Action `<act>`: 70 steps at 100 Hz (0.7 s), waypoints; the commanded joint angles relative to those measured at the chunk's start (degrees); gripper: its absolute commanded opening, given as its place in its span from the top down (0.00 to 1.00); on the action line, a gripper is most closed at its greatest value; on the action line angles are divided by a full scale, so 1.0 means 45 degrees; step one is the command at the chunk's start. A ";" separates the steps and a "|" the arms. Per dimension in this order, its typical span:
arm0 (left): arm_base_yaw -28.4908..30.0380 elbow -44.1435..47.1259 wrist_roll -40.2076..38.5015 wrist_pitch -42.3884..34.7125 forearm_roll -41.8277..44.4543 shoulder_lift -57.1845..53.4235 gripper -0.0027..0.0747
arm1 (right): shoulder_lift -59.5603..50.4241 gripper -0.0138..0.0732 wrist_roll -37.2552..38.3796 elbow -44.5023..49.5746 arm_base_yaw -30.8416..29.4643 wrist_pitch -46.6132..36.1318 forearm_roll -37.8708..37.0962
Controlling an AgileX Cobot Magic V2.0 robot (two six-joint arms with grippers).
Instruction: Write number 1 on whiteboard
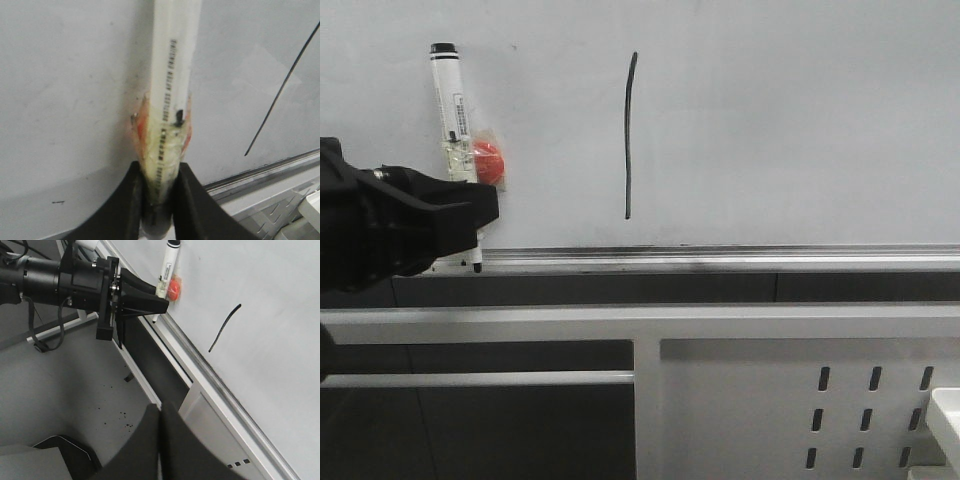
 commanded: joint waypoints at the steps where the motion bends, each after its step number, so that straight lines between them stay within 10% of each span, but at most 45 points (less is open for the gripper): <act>1: -0.0034 -0.0358 0.0094 -0.2915 -0.0697 -0.0468 0.99 | -0.0138 0.91 0.0000 -0.0334 -0.0074 -0.0836 -0.0102; 70: -0.0034 -0.0358 0.0094 -0.2915 -0.1177 -0.0468 0.91 | -0.0114 0.91 0.0000 -0.0334 -0.0074 -0.0836 -0.0102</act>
